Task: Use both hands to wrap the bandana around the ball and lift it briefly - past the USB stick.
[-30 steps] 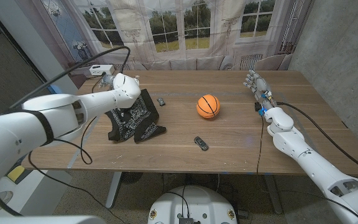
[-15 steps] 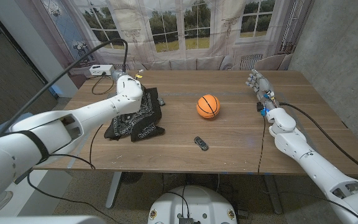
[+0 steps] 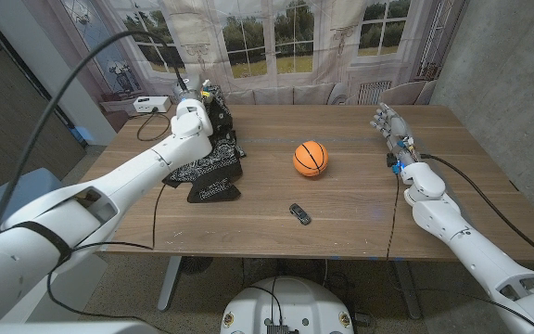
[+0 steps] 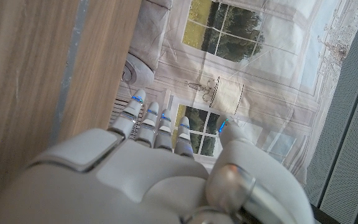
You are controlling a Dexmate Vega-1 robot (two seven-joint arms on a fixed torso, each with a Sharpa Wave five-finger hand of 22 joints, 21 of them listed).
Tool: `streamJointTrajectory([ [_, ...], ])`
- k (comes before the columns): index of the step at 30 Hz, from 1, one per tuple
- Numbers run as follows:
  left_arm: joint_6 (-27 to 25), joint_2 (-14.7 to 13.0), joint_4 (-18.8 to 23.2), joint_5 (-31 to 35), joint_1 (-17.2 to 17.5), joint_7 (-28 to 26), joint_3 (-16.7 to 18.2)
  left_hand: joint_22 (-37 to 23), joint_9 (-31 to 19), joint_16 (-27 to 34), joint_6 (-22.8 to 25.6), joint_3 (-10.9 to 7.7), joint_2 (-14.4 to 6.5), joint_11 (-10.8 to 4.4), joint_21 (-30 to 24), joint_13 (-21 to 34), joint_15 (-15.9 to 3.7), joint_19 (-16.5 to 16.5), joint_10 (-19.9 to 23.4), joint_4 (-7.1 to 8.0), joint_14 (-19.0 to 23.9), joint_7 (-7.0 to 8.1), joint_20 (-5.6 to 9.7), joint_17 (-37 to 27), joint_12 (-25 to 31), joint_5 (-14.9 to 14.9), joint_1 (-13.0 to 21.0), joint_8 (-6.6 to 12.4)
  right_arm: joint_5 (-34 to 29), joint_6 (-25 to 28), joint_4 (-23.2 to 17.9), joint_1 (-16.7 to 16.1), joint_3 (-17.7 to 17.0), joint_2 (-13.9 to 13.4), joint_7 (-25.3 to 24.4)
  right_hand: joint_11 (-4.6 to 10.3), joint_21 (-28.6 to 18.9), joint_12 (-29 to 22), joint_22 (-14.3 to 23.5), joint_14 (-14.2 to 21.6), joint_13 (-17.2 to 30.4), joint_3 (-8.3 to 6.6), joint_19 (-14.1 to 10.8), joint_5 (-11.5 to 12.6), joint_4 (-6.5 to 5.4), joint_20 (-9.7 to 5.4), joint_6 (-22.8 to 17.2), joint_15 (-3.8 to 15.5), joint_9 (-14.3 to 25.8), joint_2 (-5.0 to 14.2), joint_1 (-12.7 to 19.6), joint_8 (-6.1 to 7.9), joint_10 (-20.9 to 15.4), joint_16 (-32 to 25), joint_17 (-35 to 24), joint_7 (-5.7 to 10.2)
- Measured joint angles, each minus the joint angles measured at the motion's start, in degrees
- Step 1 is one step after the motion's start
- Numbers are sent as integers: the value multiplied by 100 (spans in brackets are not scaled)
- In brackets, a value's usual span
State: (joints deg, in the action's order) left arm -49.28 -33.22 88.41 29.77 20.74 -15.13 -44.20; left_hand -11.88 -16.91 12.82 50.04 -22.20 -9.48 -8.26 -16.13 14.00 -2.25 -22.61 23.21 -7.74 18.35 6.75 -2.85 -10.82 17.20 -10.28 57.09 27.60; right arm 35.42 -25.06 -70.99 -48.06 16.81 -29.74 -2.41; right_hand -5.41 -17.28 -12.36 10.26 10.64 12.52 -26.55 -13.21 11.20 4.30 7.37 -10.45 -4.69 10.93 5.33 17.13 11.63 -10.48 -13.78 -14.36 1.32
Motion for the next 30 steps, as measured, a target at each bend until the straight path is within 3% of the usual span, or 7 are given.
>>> streamJointTrajectory([
  [14, 860, 9, 797, -867, 297, -584, 725, -27, -119, 0, -147, -45, -37, 20, 0, 26, -30, 32, -24, 80, 31, 57, -73, -52, -48, 16, -40, 143, -70, 0, -318, -209, -113, -125, -209, 20, 0, 0, 0, 32, -28, -33, -20, 0, 46, -20, -62, 32, 0, 68, 68, 24, -101, 0, 26, 2],
  [24, 1515, 25, 1084, -1621, 372, -501, 1144, -54, -120, -39, -220, -70, -73, 51, -44, 53, -17, 104, -55, 105, -6, 103, -145, -52, -89, -18, -78, 210, -157, 0, -572, -361, -187, -219, -348, 19, 34, 0, 0, 62, -28, -25, -20, 0, 86, -20, -124, 62, 1, 68, 68, 23, -163, 0, 26, 1],
  [30, 1726, -29, 1242, -1821, 255, -364, 1189, -54, -119, -39, -261, -70, -73, 50, -44, 53, -9, 104, -55, 105, -54, 101, -145, -52, -111, -18, -78, 275, -207, -1, -740, -464, -233, -276, -428, 19, 34, 0, 30, 62, -27, -15, -20, 0, 96, -20, -123, 62, 1, 83, 82, 23, -163, 0, 25, 1],
])
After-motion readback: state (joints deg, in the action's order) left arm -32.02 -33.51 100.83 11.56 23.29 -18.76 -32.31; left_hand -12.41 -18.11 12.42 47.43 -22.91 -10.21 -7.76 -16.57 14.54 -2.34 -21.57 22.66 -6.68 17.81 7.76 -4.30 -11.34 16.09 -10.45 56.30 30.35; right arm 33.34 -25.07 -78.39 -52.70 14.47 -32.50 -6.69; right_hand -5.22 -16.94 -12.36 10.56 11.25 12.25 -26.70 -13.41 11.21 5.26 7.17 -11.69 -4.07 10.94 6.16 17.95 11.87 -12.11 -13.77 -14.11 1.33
